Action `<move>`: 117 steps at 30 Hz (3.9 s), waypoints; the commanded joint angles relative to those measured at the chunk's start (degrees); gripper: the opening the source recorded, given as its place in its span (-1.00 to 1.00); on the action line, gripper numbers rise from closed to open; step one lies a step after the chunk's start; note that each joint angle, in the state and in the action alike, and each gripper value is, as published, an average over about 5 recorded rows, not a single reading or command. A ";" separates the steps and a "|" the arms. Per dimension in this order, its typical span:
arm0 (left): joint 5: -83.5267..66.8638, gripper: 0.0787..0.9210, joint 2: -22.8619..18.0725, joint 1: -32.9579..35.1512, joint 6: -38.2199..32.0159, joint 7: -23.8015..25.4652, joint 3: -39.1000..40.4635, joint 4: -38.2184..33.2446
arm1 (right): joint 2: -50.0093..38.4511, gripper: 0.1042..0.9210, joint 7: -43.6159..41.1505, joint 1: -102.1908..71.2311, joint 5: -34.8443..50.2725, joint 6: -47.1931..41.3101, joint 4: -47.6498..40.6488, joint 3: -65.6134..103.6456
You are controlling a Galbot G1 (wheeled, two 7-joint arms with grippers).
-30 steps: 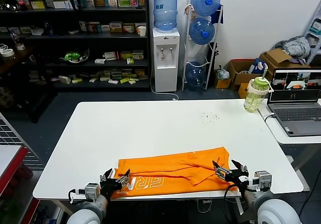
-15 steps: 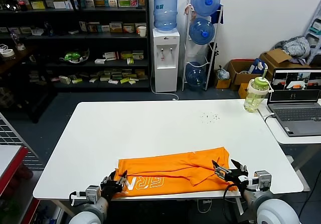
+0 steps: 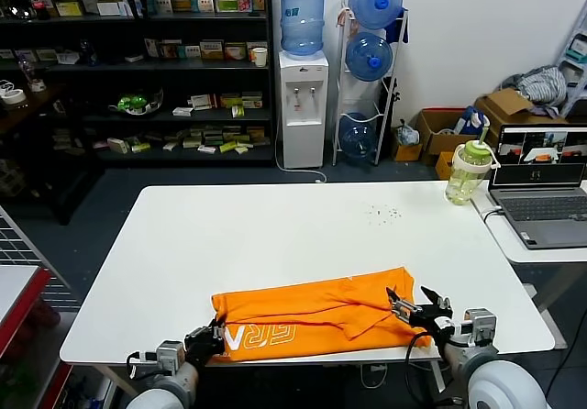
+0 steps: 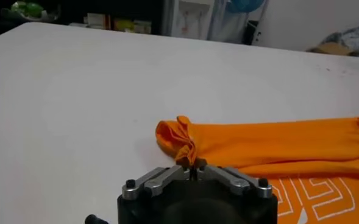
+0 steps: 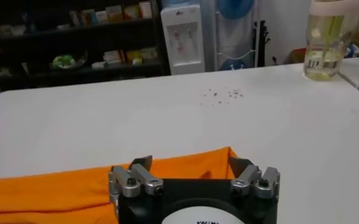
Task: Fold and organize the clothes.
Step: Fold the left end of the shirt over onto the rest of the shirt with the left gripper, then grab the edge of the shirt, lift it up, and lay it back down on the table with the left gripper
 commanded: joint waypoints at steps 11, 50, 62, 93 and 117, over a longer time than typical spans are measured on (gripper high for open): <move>-5.12 -0.92 19.23 5.89 -0.19 1.22 -16.59 2.30 | 1.74 0.76 -0.16 4.14 -0.65 1.03 -1.74 -2.27; -22.04 -0.92 11.13 -10.12 9.68 -8.30 1.51 -11.92 | 6.37 0.76 0.77 4.89 -4.93 1.05 -5.76 -4.14; -20.61 -0.92 6.35 -17.24 9.65 -10.50 7.16 -8.85 | 6.61 0.76 1.03 5.75 -4.93 0.80 -6.74 -4.86; -29.28 0.45 25.04 -12.11 12.63 -1.71 -6.15 -2.18 | 5.89 0.76 0.55 6.50 -4.39 1.05 -6.87 -5.53; -30.88 0.77 27.52 -18.84 19.65 21.95 -1.81 13.80 | 5.44 0.76 0.29 5.06 -4.08 1.24 -6.55 -4.15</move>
